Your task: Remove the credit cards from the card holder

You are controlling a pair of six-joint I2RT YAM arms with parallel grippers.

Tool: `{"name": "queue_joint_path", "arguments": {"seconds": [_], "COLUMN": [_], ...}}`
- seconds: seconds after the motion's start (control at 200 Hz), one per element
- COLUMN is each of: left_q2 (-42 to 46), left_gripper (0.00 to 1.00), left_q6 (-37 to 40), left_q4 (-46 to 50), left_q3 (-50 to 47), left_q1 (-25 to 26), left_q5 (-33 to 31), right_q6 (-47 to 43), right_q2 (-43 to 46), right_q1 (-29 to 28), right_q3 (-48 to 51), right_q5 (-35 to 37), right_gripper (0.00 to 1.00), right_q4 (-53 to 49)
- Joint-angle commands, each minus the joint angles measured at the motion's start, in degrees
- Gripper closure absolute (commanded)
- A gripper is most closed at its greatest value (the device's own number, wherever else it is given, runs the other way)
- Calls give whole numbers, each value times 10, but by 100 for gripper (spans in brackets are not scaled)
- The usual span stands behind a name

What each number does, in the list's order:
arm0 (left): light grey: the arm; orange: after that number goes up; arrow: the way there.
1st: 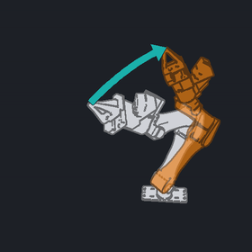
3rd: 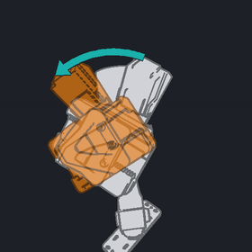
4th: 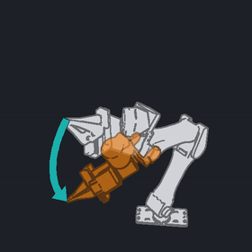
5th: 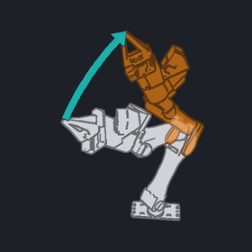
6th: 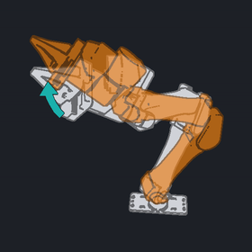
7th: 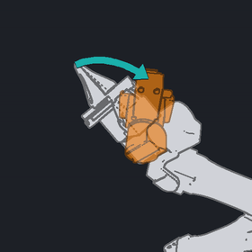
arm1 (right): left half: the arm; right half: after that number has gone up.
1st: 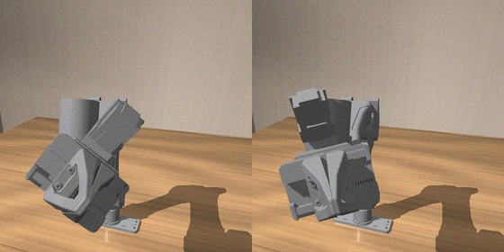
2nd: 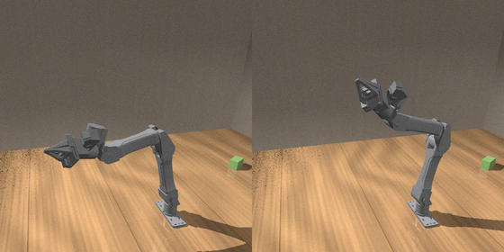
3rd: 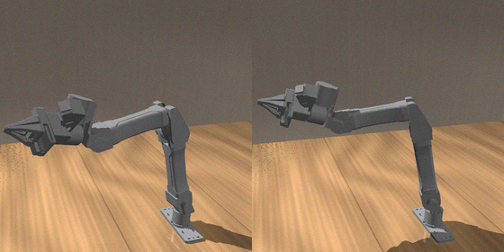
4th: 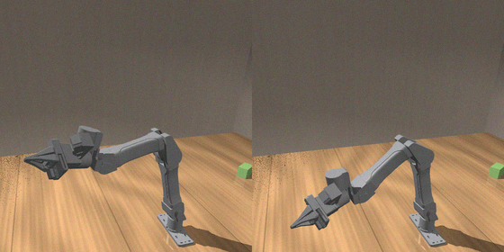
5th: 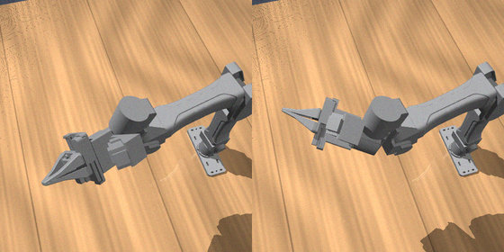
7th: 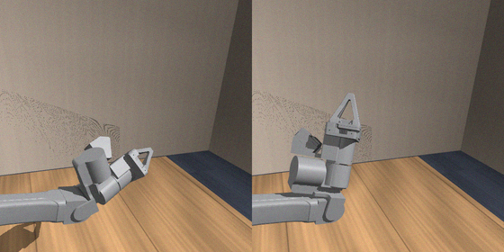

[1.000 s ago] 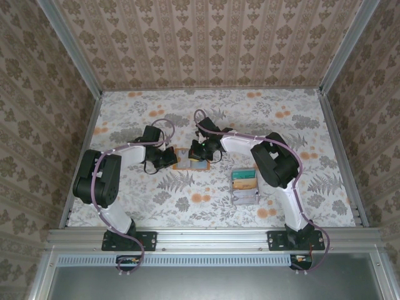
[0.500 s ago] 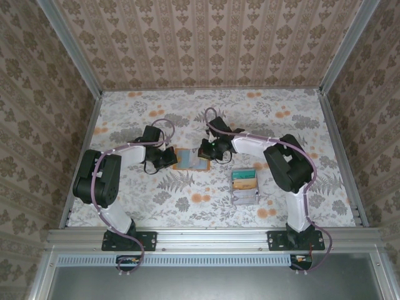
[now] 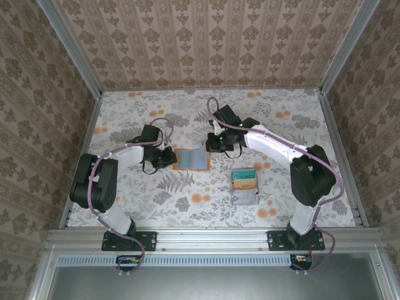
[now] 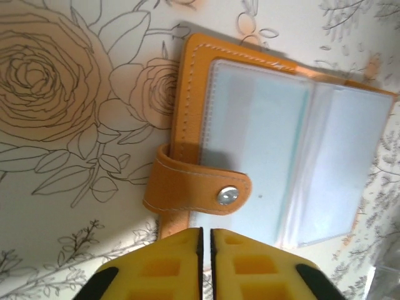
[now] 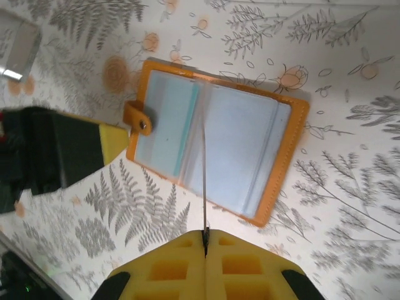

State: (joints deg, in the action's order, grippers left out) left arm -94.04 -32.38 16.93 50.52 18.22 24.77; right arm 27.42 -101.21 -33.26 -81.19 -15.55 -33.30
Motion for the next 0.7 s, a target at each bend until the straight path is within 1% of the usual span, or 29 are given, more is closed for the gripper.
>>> {"name": "queue_joint_path", "arguments": {"seconds": [0.0, 0.065, 0.125, 0.225, 0.305, 0.365, 0.5, 0.69], "left_q2": [38, 49, 59, 76, 91, 102, 117, 130], "left_gripper": [75, 64, 49, 26, 13, 8, 7, 7], "left_q6": [7, 8, 9, 9, 9, 10, 12, 11], "left_q4": [12, 8, 5, -3, -8, -10, -11, -6], "left_q3": [27, 30, 33, 34, 32, 32, 28, 20], "left_q1": [-6, -7, -9, -12, -14, -16, -19, -21], "left_q5": [1, 0, 1, 2, 0, -1, -4, -12], "right_q6": [-150, -218, -280, -368, -436, -486, -574, -639], "right_q2": [64, 94, 123, 172, 210, 242, 277, 283], "right_q1": [-8, -15, -19, -22, -23, -25, -33, -72], "right_q3": [-23, -13, 1, 29, 54, 70, 101, 146], "right_q5": [49, 65, 71, 76, 79, 78, 89, 144], "right_gripper": [100, 100, 100, 100, 100, 100, 100, 100], "right_q4": [-113, -143, -167, -203, -226, -245, -286, -326]}}
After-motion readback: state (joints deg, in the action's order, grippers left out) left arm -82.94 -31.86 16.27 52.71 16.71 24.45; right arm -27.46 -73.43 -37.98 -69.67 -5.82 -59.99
